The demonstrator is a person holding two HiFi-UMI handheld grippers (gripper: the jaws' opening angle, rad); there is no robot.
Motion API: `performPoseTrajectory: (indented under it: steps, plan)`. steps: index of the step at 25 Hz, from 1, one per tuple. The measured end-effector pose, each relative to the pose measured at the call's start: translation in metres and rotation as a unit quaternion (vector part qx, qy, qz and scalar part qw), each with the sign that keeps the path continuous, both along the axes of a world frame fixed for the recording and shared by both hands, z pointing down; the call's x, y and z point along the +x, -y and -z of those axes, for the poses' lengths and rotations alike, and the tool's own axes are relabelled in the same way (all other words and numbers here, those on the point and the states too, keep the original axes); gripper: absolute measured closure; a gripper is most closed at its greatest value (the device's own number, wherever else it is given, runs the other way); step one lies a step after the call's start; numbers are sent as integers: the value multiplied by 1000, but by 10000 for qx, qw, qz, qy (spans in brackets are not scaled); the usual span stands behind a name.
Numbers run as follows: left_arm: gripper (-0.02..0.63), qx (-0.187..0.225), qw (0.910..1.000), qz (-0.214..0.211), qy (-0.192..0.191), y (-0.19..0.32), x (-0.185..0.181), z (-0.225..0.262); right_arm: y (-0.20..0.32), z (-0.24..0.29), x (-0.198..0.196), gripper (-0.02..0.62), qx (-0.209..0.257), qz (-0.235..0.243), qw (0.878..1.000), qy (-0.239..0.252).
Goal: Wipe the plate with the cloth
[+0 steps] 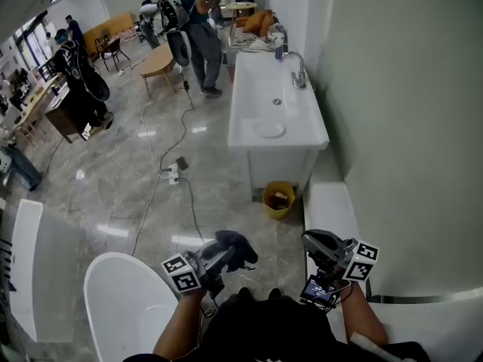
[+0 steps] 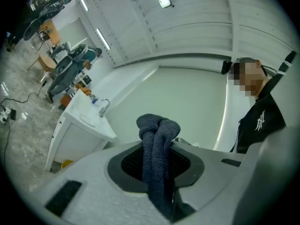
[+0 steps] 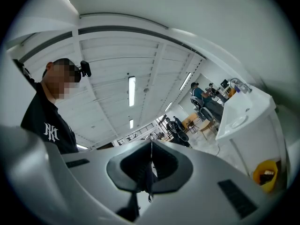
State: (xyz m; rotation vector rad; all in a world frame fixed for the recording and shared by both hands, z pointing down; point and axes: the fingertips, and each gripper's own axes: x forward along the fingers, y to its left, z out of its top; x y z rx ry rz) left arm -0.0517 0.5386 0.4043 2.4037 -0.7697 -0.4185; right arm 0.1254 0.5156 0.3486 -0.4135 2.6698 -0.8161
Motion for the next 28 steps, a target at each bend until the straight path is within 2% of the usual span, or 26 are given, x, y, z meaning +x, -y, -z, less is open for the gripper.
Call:
performPoseTrajectory:
  steps: [18, 28]
  plan:
    - [541, -41, 9996, 137, 249, 10, 48, 0, 24, -15, 55, 589, 66, -135, 9999, 36]
    - [541, -155, 9998, 30, 133, 79, 32, -20, 91, -28, 40, 589, 80, -322, 9993, -173]
